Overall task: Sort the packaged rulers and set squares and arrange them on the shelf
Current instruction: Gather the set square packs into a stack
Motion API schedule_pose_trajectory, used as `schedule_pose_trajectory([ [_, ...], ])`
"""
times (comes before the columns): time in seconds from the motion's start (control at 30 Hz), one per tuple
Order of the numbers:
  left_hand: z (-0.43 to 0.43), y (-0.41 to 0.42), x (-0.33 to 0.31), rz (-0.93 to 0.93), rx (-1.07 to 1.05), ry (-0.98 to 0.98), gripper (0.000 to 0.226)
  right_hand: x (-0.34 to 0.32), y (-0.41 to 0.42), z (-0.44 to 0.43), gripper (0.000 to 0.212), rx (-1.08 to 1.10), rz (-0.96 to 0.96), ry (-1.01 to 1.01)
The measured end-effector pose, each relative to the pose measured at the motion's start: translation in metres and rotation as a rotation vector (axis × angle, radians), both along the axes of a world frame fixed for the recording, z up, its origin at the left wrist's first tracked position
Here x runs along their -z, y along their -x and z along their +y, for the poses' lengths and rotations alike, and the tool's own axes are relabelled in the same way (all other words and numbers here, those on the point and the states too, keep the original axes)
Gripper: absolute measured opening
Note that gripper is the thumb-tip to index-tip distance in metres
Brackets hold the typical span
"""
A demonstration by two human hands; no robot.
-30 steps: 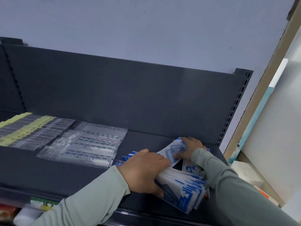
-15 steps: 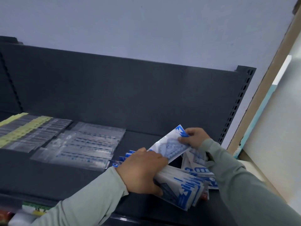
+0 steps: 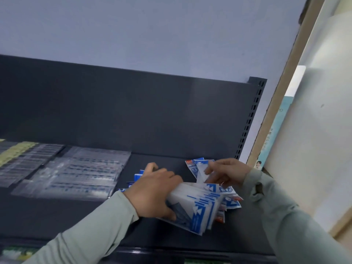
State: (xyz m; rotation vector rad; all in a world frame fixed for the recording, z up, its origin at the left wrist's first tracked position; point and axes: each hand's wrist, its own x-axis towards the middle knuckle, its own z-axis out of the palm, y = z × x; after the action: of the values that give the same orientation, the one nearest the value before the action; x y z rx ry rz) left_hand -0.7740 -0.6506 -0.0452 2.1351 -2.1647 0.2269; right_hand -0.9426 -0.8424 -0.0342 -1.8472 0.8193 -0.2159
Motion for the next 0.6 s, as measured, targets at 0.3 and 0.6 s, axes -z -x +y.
schedule_pose_trajectory([
  [0.3,0.008,0.009,-0.002,0.002,0.076,-0.097,0.048,0.027,-0.019,0.001,0.093,0.128,0.677,0.656],
  [0.6,0.009,0.007,0.002,0.023,0.073,-0.104,0.049,0.027,-0.020,-0.007,0.051,0.288,0.543,0.539],
])
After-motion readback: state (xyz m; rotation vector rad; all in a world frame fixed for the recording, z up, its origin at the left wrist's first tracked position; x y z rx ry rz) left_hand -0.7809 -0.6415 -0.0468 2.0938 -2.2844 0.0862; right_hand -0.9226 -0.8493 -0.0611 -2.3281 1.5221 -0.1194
